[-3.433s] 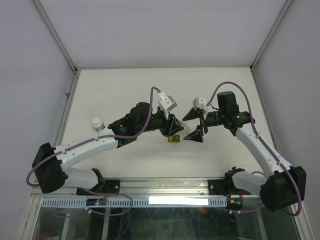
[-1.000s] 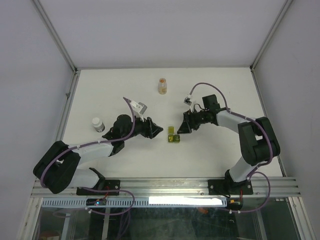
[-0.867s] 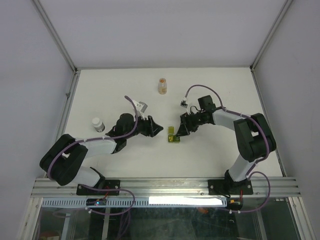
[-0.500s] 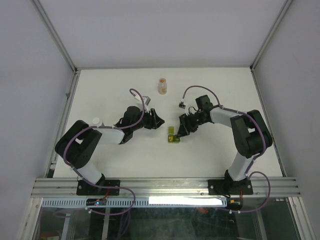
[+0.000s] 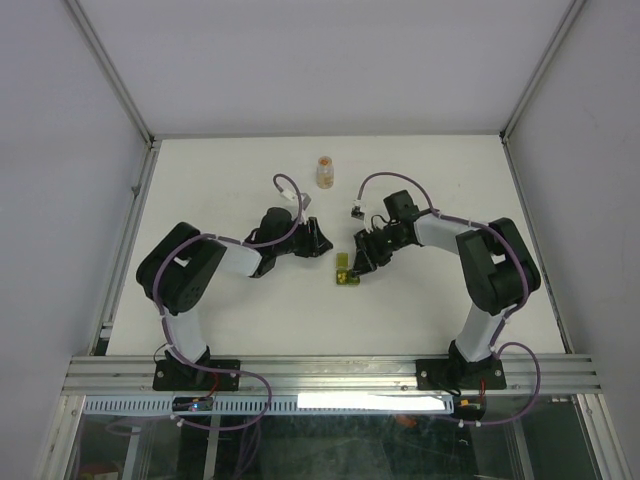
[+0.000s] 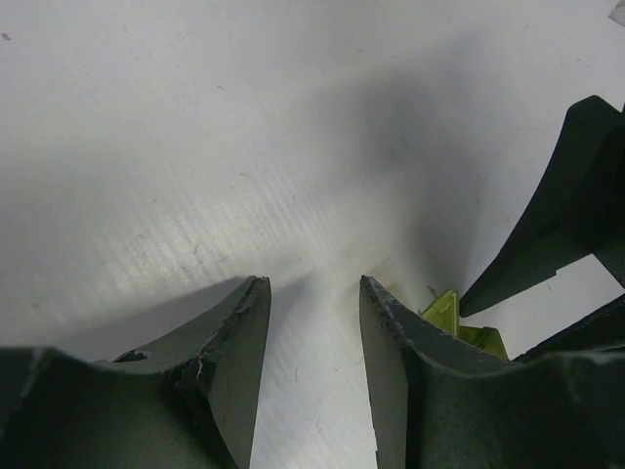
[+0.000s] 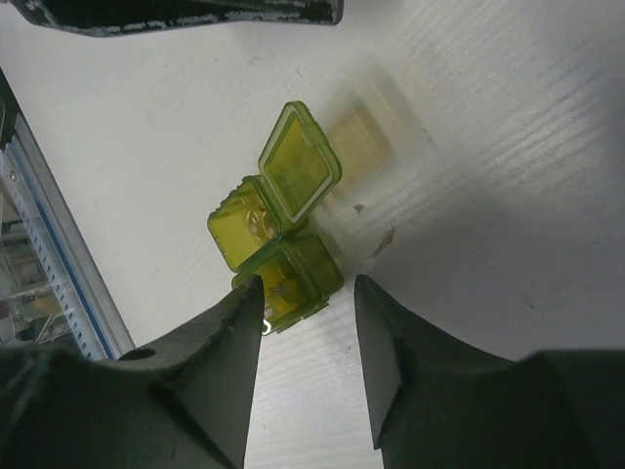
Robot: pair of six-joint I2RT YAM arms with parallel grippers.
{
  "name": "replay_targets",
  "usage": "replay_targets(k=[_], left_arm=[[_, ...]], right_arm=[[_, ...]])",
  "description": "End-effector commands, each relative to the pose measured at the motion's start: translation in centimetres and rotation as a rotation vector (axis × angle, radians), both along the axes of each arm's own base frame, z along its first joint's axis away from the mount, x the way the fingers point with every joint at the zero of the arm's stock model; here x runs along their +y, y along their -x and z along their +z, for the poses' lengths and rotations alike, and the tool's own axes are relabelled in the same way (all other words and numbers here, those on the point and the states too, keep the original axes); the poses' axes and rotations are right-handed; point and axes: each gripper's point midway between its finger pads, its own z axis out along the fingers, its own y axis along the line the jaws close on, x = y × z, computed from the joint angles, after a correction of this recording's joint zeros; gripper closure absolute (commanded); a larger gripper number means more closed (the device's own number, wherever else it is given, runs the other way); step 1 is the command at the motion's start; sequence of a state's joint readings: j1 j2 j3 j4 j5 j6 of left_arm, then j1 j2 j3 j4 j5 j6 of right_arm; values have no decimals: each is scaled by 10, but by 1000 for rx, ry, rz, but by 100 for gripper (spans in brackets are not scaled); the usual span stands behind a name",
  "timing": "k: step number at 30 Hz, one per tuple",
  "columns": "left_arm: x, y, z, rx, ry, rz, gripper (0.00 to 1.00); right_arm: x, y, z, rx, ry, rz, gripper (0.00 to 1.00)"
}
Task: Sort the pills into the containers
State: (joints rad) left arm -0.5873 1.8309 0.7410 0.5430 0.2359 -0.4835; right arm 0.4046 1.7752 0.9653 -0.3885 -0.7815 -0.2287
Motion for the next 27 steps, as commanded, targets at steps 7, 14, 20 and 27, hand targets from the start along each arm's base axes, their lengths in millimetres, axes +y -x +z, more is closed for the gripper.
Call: replay_targets(k=[7, 14, 20, 27], left_arm=[[-31, 8, 23, -6, 122, -178, 59], [-38, 18, 26, 6, 146, -240, 61], [-39, 32, 47, -40, 194, -281, 62], [-41, 55, 61, -64, 205, -329, 62]], right_arm=[[0, -10, -4, -36, 51, -2, 59], [1, -11, -7, -39, 69, -4, 63], [-1, -12, -9, -40, 85, -9, 65], [-1, -12, -10, -41, 97, -10, 67]])
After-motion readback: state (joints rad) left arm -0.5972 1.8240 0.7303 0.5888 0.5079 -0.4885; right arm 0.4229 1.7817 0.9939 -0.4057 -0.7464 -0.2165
